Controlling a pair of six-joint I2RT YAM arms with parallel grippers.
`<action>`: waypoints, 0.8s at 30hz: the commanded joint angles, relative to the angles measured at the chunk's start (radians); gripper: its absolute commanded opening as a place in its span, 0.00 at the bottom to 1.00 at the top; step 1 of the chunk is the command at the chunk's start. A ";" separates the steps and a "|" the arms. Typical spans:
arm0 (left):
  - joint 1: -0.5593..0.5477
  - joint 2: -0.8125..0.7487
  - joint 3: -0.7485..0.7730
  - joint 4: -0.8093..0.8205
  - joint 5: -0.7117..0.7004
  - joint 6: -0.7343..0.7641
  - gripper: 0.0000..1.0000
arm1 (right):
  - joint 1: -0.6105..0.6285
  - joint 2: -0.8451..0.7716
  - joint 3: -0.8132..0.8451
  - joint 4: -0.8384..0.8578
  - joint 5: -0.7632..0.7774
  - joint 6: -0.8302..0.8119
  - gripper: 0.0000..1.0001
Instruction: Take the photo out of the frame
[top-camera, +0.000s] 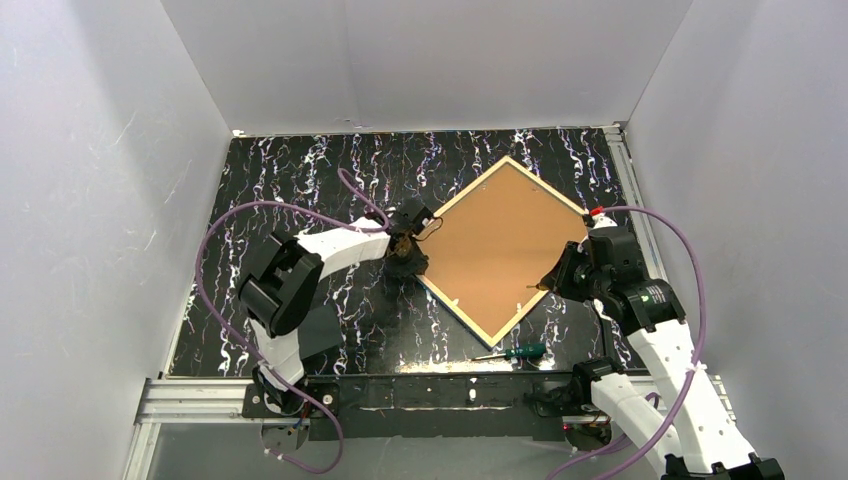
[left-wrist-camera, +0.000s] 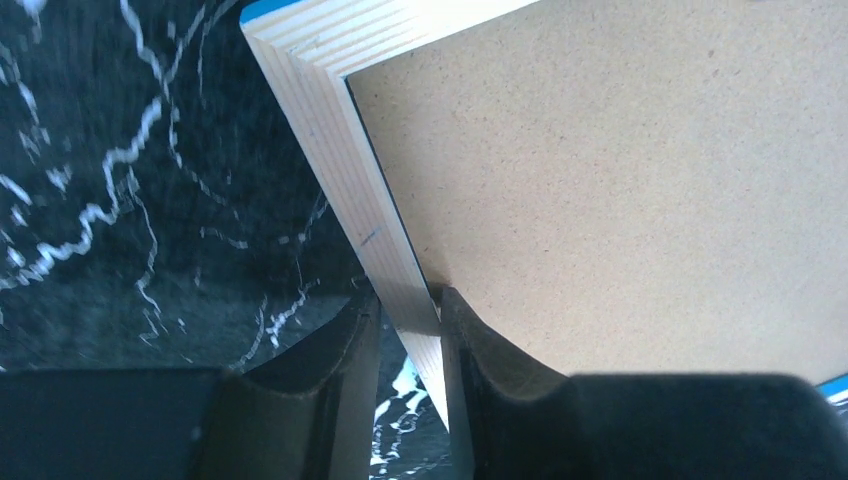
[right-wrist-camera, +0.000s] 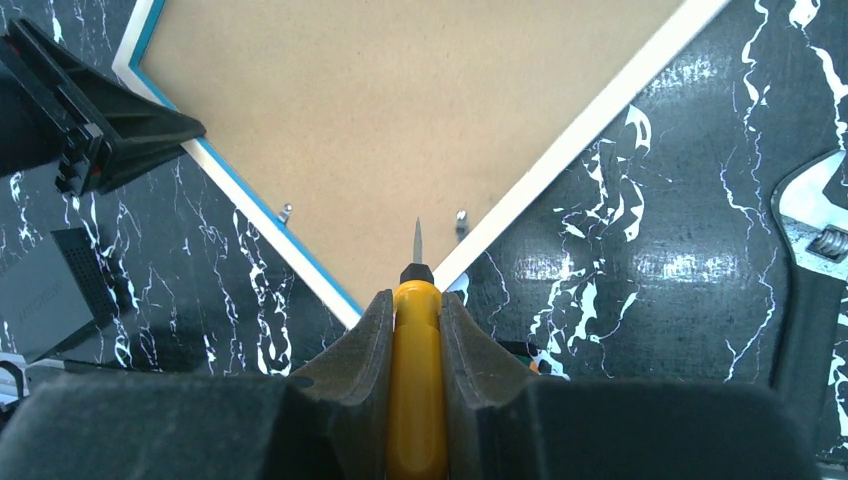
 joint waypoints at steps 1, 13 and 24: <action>0.070 0.089 0.067 -0.179 -0.025 0.313 0.00 | 0.004 0.013 -0.013 0.060 -0.021 0.008 0.01; 0.173 0.376 0.493 -0.269 0.255 0.766 0.00 | 0.024 0.089 -0.031 0.121 -0.034 0.003 0.01; 0.244 0.560 0.713 -0.290 0.450 0.808 0.00 | 0.280 0.315 0.022 0.298 0.130 0.065 0.01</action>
